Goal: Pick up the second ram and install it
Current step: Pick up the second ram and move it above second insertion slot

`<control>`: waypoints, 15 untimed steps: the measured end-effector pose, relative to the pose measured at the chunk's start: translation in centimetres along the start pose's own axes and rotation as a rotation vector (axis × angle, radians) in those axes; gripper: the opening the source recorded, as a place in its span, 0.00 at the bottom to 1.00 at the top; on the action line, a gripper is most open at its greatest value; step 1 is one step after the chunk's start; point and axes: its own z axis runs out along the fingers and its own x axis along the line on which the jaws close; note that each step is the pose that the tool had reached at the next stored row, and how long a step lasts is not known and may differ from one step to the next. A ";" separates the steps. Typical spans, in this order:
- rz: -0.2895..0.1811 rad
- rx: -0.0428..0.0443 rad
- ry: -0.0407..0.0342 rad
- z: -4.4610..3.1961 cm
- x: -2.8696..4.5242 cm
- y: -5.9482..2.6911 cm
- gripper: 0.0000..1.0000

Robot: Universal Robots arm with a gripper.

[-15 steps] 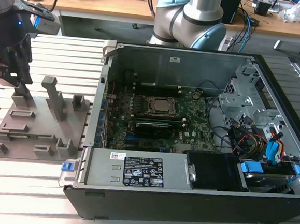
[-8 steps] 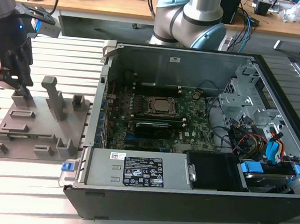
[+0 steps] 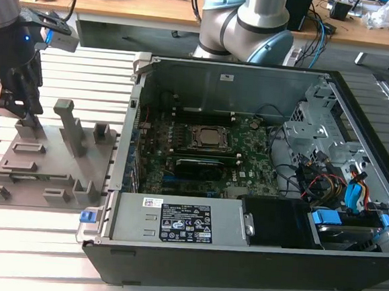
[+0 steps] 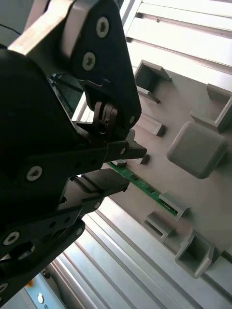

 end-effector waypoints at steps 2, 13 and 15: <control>-0.003 -0.0002 0.0002 0.33 0.87 0.38 0.36; -0.016 -0.0004 0.0007 2.47 2.11 0.52 0.36; -0.017 -0.0005 0.0008 2.75 2.14 0.51 0.36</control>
